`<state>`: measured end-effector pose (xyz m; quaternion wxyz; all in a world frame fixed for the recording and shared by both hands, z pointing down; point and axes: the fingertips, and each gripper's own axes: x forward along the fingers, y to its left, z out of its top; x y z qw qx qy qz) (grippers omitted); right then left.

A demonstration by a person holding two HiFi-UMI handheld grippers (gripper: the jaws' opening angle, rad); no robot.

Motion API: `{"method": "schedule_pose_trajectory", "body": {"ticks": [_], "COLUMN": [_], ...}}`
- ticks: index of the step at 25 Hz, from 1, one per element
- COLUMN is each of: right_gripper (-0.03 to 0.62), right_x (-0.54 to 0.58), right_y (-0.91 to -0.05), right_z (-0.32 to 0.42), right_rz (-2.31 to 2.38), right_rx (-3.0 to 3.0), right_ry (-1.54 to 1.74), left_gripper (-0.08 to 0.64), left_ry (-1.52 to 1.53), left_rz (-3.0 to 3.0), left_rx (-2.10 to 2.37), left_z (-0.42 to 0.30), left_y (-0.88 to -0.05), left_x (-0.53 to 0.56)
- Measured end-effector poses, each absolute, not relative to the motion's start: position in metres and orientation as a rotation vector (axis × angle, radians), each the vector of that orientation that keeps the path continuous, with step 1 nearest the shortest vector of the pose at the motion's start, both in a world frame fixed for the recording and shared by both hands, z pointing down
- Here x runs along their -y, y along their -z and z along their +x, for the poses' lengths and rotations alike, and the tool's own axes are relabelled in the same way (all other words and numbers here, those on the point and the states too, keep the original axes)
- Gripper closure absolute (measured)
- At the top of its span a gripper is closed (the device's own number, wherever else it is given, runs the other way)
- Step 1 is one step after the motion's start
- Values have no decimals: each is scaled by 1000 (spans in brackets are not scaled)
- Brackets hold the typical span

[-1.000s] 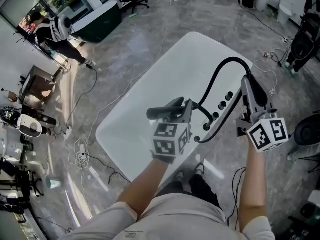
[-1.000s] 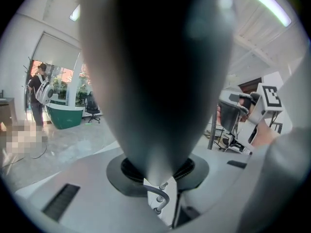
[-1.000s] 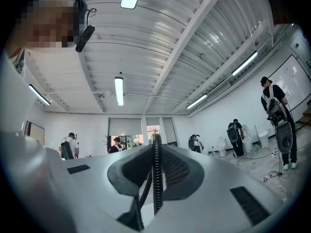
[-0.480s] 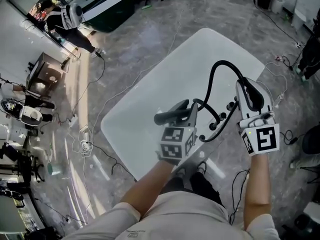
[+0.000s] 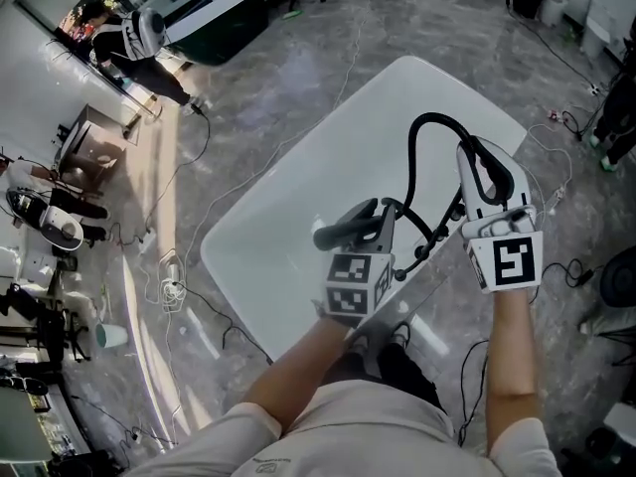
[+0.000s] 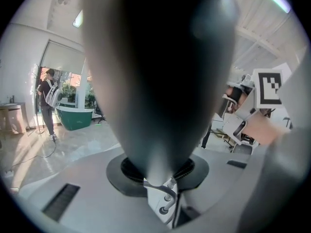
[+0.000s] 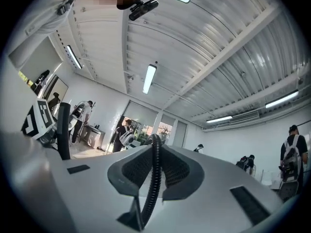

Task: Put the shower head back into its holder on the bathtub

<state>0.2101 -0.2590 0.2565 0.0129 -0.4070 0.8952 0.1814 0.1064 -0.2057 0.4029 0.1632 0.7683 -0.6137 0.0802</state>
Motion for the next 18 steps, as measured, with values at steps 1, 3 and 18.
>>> {"method": "schedule_pose_trajectory", "body": {"ticks": [1,3,18], "right_gripper": [529,529,529], "right_x": [259,257,254], "right_y": [-258,-261,-304], "right_z": [201,184,203], "right_rz": [-1245,-1208,-1346], "right_rx": [-2784,-2784,-2833], "right_ry": [-574,-668,-1158], "left_gripper": [462,462,462], "left_ry": [-236,-245,-277], "left_rz": [2179,2151,2158], "left_rx": [1761,1777,1775], "left_z": [102,92,117], "left_y": [-405,-411,-430], "left_x": [204,201,201]}}
